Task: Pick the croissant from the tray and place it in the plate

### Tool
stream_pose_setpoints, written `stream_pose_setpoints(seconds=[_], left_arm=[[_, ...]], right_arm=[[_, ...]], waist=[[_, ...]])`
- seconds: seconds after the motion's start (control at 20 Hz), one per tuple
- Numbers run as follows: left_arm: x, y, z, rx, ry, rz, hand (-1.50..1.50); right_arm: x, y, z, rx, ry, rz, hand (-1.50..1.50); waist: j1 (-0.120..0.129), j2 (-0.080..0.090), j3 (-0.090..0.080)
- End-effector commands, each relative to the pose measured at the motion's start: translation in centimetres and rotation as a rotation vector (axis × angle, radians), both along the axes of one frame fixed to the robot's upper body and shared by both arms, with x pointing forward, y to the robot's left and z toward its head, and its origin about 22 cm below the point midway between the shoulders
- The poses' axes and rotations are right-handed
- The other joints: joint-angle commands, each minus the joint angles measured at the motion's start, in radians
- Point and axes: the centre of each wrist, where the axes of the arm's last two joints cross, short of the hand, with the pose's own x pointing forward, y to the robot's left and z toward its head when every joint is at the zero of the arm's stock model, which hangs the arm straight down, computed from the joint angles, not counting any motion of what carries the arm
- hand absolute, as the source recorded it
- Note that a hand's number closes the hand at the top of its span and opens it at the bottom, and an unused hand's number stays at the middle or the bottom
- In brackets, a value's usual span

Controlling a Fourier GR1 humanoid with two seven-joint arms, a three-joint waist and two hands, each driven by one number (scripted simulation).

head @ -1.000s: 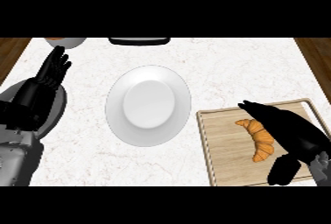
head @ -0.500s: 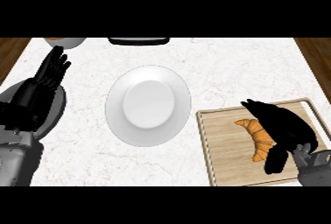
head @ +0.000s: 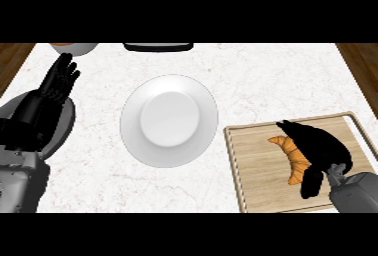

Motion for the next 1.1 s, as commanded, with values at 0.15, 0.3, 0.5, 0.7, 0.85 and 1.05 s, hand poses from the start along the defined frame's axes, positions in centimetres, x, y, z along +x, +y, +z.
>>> stream_pose_setpoints(seconds=[0.15,0.3,0.5,0.7,0.85,1.05], left_arm=[[-0.2,0.6,0.7,-0.010,0.033,-0.012,0.00],[0.2,1.4,1.0,-0.018,0.017,-0.007,0.00],[-0.8,0.8,0.2,0.000,0.007,-0.003,0.00],[-0.9,-0.1,0.7,0.013,0.003,-0.014,0.00],[2.1,0.1,0.9,0.013,-0.009,0.021,0.00],[0.5,0.2,-0.6,0.004,-0.008,0.003,0.00]], right_arm=[[1.7,0.1,-3.0,-0.050,0.071,-0.004,-1.50],[1.3,-1.0,-4.5,-0.056,0.055,-0.035,-1.50],[2.0,-1.6,-5.2,-0.104,0.051,-0.011,-1.50],[2.8,-1.0,-5.2,0.001,-0.189,0.053,1.50],[3.0,-1.3,-5.1,-0.014,-0.268,0.101,1.50],[1.3,-2.4,-6.1,-0.034,-0.377,-0.042,1.50]], waist=[[0.004,0.000,0.000],[0.001,0.000,0.000],[0.002,0.000,0.000],[0.011,0.001,0.001],[-0.003,0.003,0.001],[-0.006,0.001,0.000]])
